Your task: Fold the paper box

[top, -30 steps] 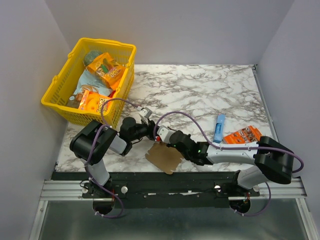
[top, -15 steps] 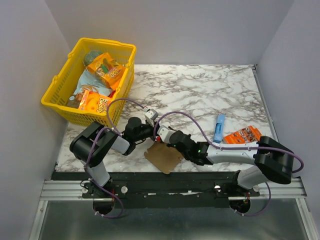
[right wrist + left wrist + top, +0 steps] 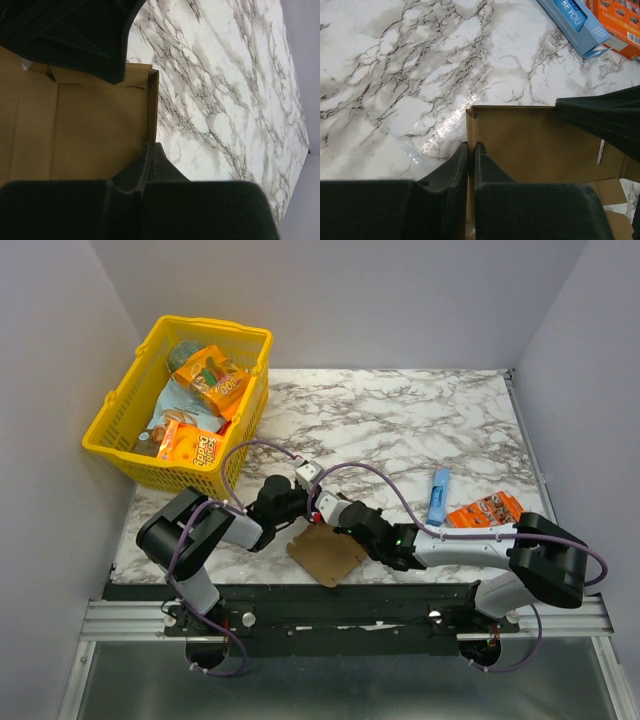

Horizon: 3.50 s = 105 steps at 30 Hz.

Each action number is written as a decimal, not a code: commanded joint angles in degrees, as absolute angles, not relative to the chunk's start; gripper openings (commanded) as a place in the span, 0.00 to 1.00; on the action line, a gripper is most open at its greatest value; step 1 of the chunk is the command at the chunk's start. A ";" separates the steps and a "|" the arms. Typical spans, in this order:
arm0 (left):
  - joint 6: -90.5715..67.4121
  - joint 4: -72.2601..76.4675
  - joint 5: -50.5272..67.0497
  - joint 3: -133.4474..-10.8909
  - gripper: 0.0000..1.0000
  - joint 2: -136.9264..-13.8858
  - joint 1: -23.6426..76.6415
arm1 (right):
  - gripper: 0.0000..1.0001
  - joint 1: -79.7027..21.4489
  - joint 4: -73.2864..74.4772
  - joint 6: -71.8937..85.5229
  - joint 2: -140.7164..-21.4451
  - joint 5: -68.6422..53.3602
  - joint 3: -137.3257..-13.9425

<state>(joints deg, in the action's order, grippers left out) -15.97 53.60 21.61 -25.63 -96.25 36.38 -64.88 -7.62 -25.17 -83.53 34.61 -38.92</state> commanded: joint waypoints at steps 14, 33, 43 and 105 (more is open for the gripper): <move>-11.16 50.97 -2.45 -20.04 0.00 -85.87 43.24 | 0.73 -61.35 4.89 7.35 -73.22 41.57 -43.76; -8.97 61.69 -28.81 -16.70 0.00 -86.57 53.87 | 0.84 -53.18 2.13 76.98 -66.70 10.90 -38.42; -6.68 69.43 -34.36 -14.15 0.00 -87.80 58.62 | 0.73 -50.01 -6.85 90.96 -70.93 16.42 -32.96; -21.00 41.57 -6.33 -11.51 0.81 -66.00 49.57 | 0.00 -45.62 -49.31 71.63 -79.63 19.07 -18.29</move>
<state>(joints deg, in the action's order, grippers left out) -19.18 40.40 -12.82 -9.13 -64.55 50.13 -46.00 -41.67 75.92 -79.13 17.30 -21.43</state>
